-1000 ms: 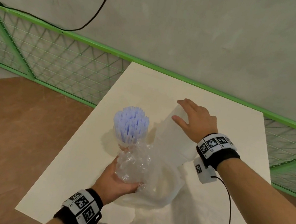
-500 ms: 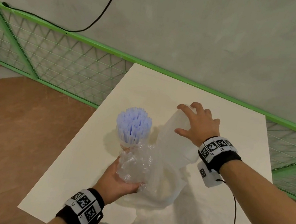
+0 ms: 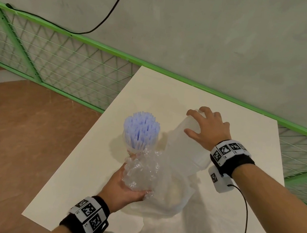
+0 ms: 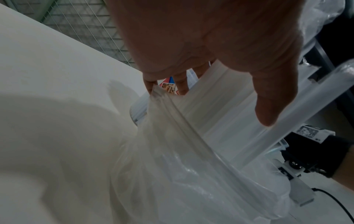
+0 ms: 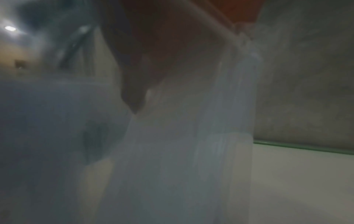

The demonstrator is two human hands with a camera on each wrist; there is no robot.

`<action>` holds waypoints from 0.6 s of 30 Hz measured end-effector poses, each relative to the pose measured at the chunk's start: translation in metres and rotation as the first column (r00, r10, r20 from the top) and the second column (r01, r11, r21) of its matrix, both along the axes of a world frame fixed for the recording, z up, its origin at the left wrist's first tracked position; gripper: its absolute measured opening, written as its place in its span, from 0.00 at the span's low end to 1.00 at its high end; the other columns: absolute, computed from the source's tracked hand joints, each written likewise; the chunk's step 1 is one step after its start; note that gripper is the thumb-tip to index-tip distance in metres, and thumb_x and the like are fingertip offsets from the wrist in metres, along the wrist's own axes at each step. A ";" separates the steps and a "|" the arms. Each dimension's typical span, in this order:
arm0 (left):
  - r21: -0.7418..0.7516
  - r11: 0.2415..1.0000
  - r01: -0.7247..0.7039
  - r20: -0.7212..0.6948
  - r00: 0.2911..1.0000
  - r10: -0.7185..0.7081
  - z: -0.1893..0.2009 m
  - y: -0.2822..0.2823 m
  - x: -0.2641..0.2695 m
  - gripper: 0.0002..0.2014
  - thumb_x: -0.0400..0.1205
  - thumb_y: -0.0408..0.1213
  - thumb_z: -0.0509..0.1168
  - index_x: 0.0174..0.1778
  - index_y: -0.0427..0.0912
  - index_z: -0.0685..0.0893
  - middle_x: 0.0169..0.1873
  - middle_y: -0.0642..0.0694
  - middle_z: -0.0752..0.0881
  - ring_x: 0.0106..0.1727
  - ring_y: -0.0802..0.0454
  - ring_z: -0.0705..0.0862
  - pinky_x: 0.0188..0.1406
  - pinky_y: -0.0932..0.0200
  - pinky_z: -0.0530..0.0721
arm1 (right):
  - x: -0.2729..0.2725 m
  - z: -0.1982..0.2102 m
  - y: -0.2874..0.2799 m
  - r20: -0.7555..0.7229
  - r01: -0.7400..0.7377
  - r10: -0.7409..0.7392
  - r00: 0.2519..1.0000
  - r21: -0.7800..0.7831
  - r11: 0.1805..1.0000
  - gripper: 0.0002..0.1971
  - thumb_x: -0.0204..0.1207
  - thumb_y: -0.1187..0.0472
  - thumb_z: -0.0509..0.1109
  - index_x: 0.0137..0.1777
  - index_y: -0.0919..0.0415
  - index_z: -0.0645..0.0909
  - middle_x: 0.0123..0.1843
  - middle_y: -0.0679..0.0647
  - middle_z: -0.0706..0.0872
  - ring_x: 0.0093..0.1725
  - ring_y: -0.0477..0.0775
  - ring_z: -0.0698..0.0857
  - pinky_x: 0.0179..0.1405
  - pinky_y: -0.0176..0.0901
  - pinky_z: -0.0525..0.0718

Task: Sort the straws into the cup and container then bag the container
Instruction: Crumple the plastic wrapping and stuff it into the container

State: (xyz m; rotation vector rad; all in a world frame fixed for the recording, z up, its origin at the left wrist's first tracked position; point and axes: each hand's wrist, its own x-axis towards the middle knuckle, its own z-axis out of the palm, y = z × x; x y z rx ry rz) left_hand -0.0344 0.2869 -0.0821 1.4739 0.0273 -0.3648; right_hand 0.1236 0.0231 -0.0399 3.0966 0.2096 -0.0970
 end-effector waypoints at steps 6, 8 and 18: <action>0.003 1.000 0.023 0.006 1.000 -0.023 -0.006 0.005 0.000 0.41 0.60 0.29 0.85 0.67 0.53 0.76 0.59 0.48 0.87 0.60 0.60 0.86 0.52 0.71 0.82 | 0.005 0.014 -0.038 -0.056 -0.166 0.161 0.985 -0.096 0.982 0.30 0.75 0.30 0.63 0.76 0.24 0.57 0.83 0.38 0.60 0.75 0.59 0.65 0.63 0.61 0.69; 0.005 0.999 0.032 -0.009 0.999 -0.032 -0.008 0.005 0.000 0.43 0.57 0.35 0.84 0.69 0.54 0.76 0.59 0.47 0.88 0.61 0.54 0.86 0.53 0.68 0.83 | 0.002 0.017 -0.049 -0.077 -0.177 0.169 0.982 -0.107 0.978 0.32 0.76 0.30 0.62 0.77 0.22 0.52 0.85 0.35 0.56 0.78 0.58 0.63 0.66 0.63 0.65; -0.003 1.000 -0.004 -0.046 0.999 0.004 -0.011 0.010 -0.001 0.40 0.51 0.45 0.88 0.57 0.76 0.81 0.56 0.49 0.89 0.61 0.39 0.86 0.64 0.34 0.82 | -0.104 0.064 0.009 0.430 -0.352 0.135 0.893 0.479 0.804 0.15 0.67 0.76 0.62 0.47 0.60 0.84 0.46 0.53 0.84 0.45 0.54 0.82 0.47 0.45 0.77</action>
